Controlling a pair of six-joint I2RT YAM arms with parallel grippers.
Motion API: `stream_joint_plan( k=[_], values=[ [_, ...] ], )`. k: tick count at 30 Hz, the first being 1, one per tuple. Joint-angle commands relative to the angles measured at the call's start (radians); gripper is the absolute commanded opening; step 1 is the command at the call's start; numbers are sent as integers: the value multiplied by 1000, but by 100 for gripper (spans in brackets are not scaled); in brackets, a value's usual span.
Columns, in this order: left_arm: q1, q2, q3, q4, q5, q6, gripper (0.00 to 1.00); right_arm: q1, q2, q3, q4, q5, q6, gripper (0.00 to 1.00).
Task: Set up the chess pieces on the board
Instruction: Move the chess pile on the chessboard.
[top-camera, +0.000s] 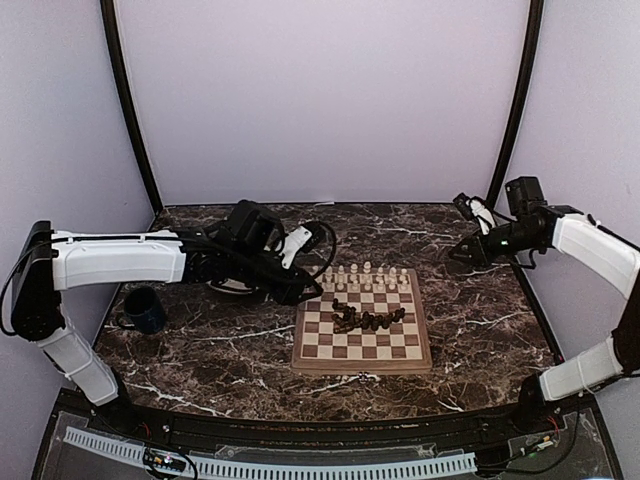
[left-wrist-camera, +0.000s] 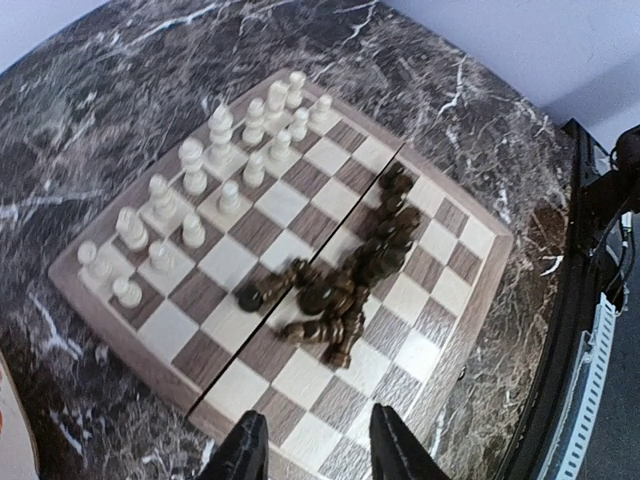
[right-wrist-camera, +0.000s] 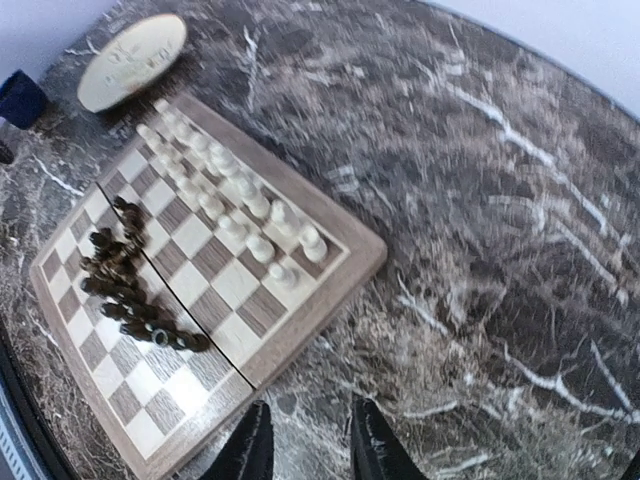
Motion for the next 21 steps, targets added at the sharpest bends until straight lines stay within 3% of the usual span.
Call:
stream_joint_plan(
  k=[1,3,10,21],
  values=[
    [-8,47,104,-17,110,134,38,4,-116,-83,150,-232,-64,30],
    [-8,93,141,-23,104,134,38,6,-146,-140,217,-321,-73,33],
    [-26,199,187,4,119,96,34,7,-165,-162,185,-273,-117,34],
    [-60,200,59,54,114,177,28,7,-173,-178,193,-233,-135,35]
  ],
)
